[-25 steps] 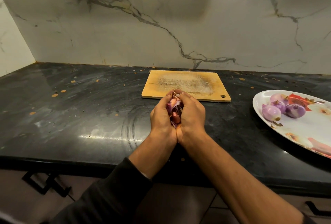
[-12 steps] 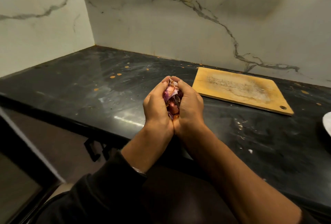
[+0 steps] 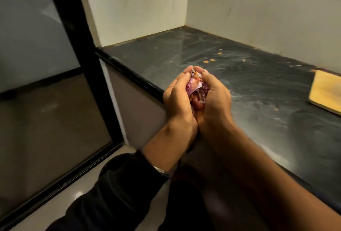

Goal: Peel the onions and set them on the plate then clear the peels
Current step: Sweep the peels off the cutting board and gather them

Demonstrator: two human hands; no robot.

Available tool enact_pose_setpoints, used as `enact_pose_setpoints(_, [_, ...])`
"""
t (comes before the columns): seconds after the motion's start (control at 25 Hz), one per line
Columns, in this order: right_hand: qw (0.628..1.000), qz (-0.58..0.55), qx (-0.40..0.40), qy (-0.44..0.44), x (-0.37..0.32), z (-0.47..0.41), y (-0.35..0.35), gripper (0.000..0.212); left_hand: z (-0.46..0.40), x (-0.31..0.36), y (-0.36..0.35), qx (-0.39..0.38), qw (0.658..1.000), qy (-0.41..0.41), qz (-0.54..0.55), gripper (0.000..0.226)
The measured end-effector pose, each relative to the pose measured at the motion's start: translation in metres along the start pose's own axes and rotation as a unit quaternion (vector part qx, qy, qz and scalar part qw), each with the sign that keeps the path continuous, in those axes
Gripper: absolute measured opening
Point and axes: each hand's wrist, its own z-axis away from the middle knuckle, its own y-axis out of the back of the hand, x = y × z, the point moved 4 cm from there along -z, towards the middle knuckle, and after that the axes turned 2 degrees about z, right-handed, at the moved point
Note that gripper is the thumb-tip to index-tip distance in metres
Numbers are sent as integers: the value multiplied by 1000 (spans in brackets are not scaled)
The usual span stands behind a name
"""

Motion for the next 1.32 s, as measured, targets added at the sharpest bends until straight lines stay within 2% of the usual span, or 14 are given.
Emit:
enact_pose_setpoints(0.24, [995,53,-47,-73,90,-8,-30,16,-25,54,80,69,995,-68,-20,21])
enact_pose_setpoints(0.36, [989,97,-44,-102,142,-11,-34,18,-43,69,135,112,990,-79,-26,22])
enact_pose_setpoints(0.56, [975,129,-15,-179,231,-20,-21,19,-71,71,228,185,982,-41,24,29])
enact_pose_setpoints(0.64, [959,138,3,-248,267,-21,-5,18,-75,64,262,235,971,-23,29,26])
enact_pose_setpoints(0.72, [936,123,20,-328,300,-21,10,25,-76,51,294,289,957,-5,34,24])
enact_pose_setpoints(0.8, [932,145,30,-331,330,-27,28,23,-80,38,321,322,945,23,58,25])
enact_pose_setpoints(0.88, [930,184,65,-310,360,-36,52,19,-86,23,346,323,940,46,100,27])
enact_pose_setpoints(1.04, [883,332,72,-325,403,-50,101,19,-90,-8,385,356,918,81,154,25])
enact_pose_setpoints(1.2, [860,313,99,-390,433,-54,122,15,-100,-24,414,399,888,85,211,26])
enact_pose_setpoints(1.32, [843,304,143,-421,461,-59,135,20,-111,-30,434,423,880,103,189,28])
